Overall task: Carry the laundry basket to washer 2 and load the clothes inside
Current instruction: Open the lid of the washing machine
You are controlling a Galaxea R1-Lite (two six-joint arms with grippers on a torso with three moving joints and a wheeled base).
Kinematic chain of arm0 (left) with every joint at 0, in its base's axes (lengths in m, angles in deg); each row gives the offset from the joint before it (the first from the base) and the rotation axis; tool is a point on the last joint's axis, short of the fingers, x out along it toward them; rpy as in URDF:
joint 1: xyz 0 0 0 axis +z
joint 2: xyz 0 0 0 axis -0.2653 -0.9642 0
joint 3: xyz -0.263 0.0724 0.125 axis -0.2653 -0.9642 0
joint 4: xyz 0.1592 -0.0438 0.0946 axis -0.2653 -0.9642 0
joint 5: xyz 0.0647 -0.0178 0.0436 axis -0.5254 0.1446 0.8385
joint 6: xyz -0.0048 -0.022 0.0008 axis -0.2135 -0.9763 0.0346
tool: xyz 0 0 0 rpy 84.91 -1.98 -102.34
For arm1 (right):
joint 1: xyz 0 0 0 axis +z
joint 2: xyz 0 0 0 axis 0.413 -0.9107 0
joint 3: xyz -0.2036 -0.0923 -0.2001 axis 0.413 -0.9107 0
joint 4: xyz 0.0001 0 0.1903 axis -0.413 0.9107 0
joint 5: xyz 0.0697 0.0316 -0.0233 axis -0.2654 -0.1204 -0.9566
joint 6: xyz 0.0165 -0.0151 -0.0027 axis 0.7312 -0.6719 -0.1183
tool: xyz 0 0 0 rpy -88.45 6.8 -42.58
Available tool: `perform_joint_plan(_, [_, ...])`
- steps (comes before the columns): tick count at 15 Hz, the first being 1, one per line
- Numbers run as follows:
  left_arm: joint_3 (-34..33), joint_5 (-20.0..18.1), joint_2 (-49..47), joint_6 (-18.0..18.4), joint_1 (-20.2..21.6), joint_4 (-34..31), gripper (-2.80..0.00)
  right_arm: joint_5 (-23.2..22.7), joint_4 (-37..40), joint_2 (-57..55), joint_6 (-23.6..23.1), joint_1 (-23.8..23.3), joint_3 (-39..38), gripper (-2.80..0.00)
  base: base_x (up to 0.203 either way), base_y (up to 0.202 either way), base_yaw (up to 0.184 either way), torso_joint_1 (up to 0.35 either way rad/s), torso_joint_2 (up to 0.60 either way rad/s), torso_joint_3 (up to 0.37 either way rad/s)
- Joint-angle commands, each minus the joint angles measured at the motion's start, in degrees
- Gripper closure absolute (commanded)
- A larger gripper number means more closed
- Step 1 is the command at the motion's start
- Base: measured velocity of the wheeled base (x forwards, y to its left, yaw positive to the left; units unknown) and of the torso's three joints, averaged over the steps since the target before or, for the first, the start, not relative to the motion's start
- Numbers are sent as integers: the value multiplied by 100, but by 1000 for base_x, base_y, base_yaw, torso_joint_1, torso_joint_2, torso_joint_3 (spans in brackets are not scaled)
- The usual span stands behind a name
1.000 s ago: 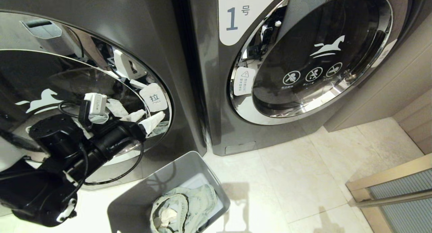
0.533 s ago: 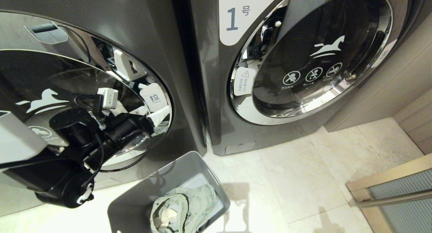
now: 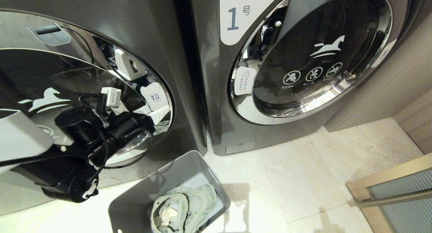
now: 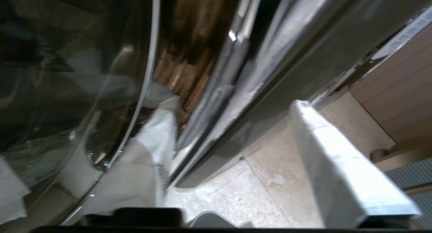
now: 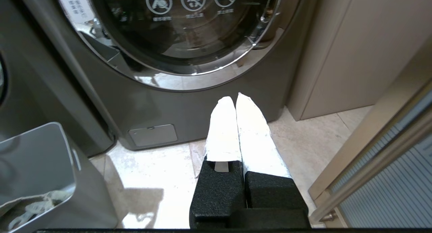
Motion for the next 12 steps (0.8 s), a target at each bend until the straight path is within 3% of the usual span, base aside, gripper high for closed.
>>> perform_joint_plan(1, [55,-18,-36,-20,-4,54,0,2,-13,-6,0,2,-229,0,0,0,0,0,0,0])
perform_joint_plan(6, [38,-38,-27,-166,2,54,0,2,-13,-6,0,2,-229,0,0,0,0,0,0,0])
perform_joint_plan(12, [-107,-531,142,-397,-4,54,0,2,-13,-6,0,2,-229,0,0,0,0,0,0,0])
